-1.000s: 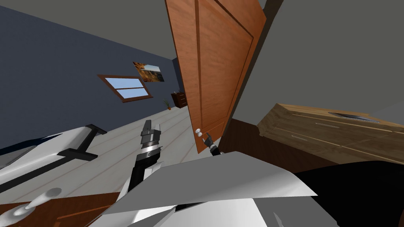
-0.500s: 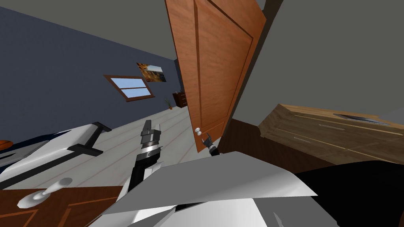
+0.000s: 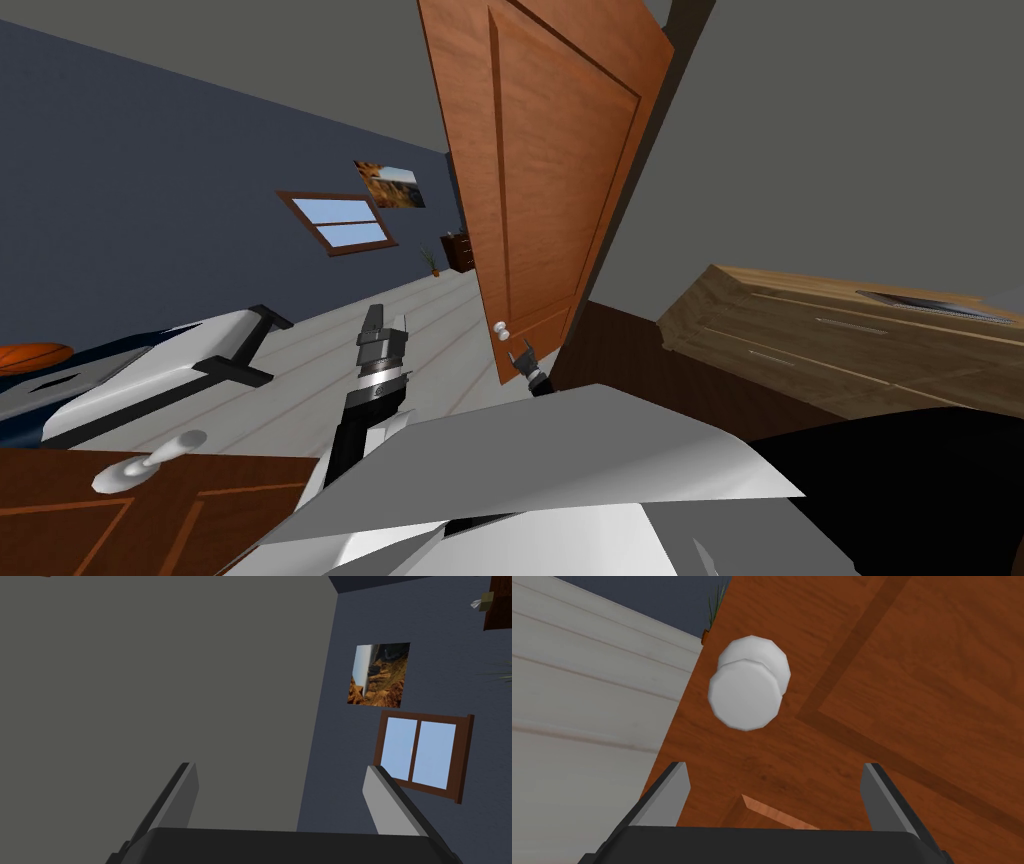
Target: Push the door open
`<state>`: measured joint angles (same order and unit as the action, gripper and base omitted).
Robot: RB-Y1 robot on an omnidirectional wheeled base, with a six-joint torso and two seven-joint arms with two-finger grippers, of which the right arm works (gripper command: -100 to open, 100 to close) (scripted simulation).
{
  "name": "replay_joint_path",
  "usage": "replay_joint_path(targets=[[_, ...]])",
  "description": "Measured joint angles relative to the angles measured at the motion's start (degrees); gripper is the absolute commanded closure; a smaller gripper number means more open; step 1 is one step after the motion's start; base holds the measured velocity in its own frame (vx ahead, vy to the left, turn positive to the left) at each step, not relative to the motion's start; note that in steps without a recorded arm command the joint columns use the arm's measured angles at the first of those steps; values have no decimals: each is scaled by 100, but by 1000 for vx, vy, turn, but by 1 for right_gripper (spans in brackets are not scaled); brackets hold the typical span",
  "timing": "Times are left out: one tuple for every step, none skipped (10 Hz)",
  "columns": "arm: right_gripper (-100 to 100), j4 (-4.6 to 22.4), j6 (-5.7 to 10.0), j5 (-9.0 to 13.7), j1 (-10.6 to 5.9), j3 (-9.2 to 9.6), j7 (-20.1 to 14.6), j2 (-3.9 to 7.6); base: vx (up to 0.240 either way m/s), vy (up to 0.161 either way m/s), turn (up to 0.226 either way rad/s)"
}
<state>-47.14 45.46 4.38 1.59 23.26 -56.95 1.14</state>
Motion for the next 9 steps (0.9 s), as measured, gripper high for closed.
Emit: replay_joint_path(targets=[[-100,-28,-13,46,18,23,-120,-10,-36,-36,32],[-100,-70,-36,113,49,57,-262,-30,-51,-38,74],[-100,-87,-51,203,65,96,-426,-59,-36,-31,23],[-100,-95,-57,245,76,116,-538,-72,-36,-30,38],[-100,-120,-67,309,99,146,-670,-91,-46,-38,65],[-100,-127,-79,390,107,180,-829,-129,-40,-42,58],[-100,-146,-82,470,139,221,-991,-162,-50,-35,53],[-100,-138,-81,551,143,254,-1152,-203,-48,-33,44],[-100,-166,-95,622,167,288,-1308,-231,-36,-30,43]])
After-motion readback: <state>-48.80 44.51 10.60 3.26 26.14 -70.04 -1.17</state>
